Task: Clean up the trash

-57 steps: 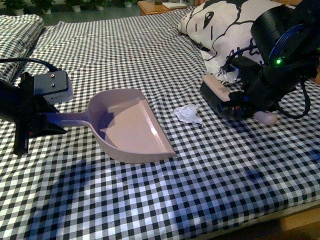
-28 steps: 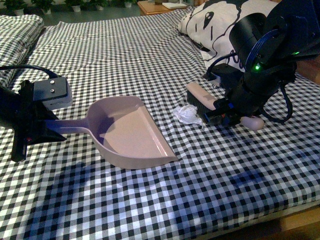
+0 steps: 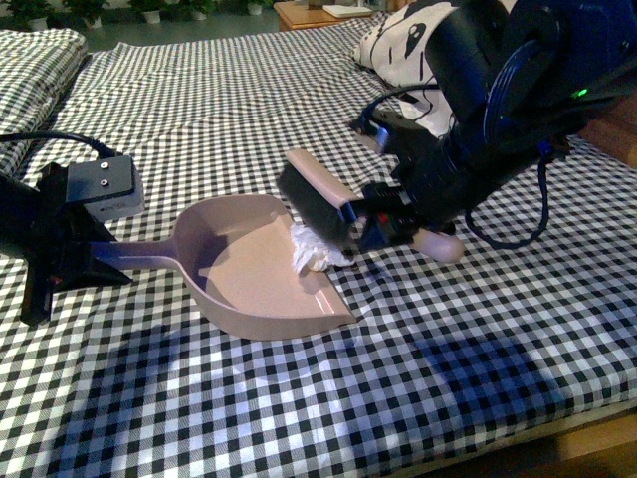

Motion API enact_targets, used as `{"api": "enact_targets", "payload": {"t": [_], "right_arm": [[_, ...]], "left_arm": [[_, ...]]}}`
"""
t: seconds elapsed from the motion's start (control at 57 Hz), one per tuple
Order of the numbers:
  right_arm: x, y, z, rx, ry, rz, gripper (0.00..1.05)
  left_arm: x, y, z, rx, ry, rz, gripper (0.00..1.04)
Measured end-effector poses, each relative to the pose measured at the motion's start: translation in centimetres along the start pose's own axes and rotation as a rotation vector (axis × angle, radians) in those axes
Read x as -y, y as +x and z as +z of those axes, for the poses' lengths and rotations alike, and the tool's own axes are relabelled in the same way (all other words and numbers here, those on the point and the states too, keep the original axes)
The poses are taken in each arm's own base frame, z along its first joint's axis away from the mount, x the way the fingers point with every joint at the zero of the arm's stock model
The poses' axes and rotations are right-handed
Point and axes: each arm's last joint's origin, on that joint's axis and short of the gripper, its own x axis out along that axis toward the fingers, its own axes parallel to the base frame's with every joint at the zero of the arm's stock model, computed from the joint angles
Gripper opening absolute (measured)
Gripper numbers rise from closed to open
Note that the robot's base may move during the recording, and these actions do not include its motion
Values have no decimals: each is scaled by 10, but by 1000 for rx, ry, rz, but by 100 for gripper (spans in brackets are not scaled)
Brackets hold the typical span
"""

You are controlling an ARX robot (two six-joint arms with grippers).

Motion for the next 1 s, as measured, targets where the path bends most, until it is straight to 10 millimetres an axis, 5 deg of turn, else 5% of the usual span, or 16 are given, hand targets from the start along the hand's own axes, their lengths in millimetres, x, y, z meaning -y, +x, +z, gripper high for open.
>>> {"api": "enact_targets", "payload": {"t": [0.176, 0.369, 1.001], "right_arm": [[16, -15, 5, 31, 28, -116, 19], [42, -21, -13, -31, 50, -262, 19], [16, 0, -60, -266, -173, -264, 19]], "left_arm": [[0, 0, 1, 1, 0, 0, 27], [1, 0, 1, 0, -1, -4, 27], [1, 1, 2, 0, -2, -8, 27]]}}
